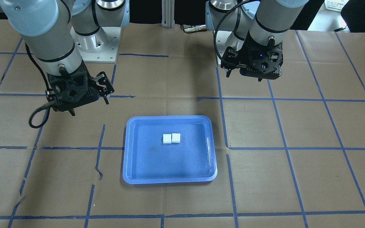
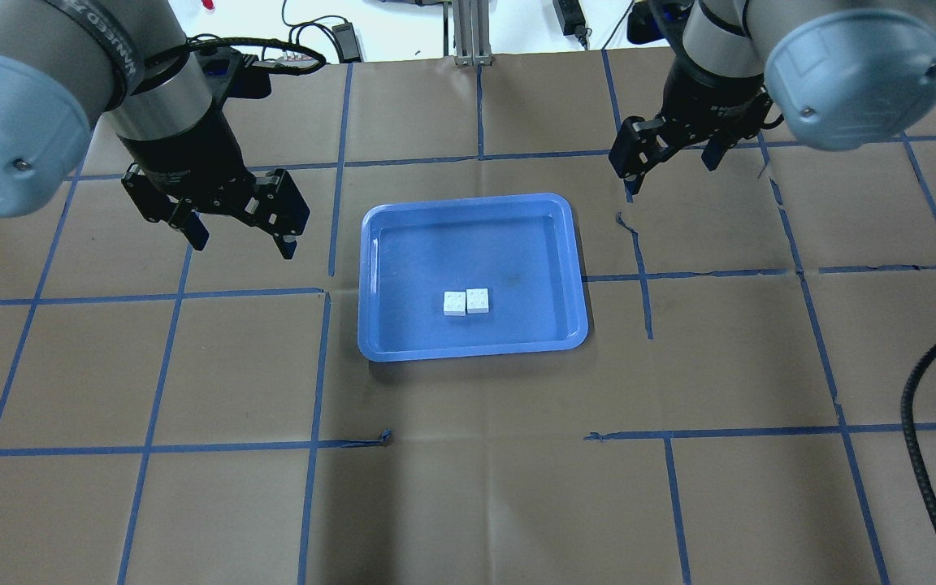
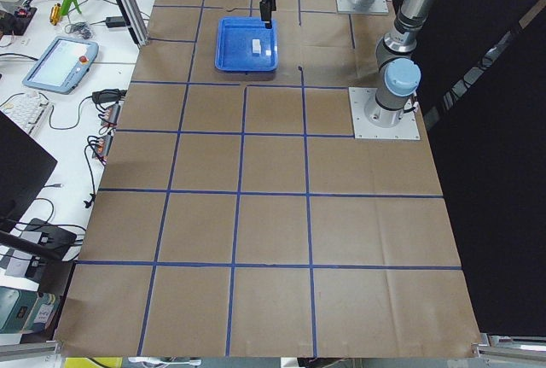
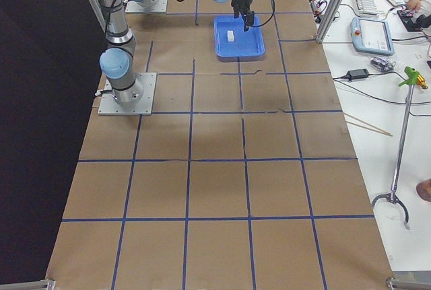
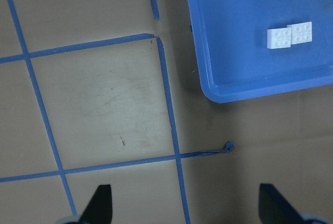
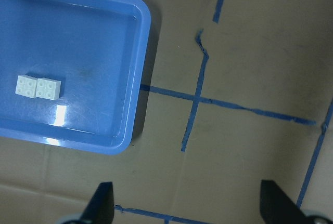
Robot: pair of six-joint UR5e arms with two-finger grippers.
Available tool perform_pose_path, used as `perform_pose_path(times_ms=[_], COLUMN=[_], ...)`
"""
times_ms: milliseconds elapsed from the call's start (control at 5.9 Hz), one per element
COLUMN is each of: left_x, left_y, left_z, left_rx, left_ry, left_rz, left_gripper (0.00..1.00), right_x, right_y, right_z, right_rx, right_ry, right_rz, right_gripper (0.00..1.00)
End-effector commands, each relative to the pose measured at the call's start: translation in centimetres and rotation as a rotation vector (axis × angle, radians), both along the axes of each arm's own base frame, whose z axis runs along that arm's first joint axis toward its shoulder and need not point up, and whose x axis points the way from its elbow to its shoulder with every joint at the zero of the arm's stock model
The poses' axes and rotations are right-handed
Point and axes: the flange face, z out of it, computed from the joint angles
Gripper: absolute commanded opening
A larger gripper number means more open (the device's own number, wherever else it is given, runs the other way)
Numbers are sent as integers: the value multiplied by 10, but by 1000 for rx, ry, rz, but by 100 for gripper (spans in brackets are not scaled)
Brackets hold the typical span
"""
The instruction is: Assemble white blocks and place on blue tray
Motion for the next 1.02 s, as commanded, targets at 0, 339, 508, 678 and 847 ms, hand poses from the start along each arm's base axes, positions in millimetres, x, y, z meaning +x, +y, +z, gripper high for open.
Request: perform_pose_path(times_ms=[0, 339, 508, 678, 847], left_x=[-1, -2, -2, -2, 1], left_y=[1, 1, 1, 0, -1], left_z=[0, 0, 0, 1, 2], left_rx=[0, 0, -1, -3, -9], left_ry=[0, 0, 0, 2, 10], left_rz=[-3, -4, -4, -4, 4], left_gripper=[99, 99, 99, 99, 99], right_x=[-23, -27, -27, -26, -26], right_y=[17, 34, 33, 34, 34], right_z=[37, 50, 49, 49, 49], right_rx=[61, 44, 47, 47, 49], right_ry=[3, 7, 7, 7, 7], right_rz=[-155, -166, -166, -165, -165], right_gripper=[100, 100, 100, 100, 100])
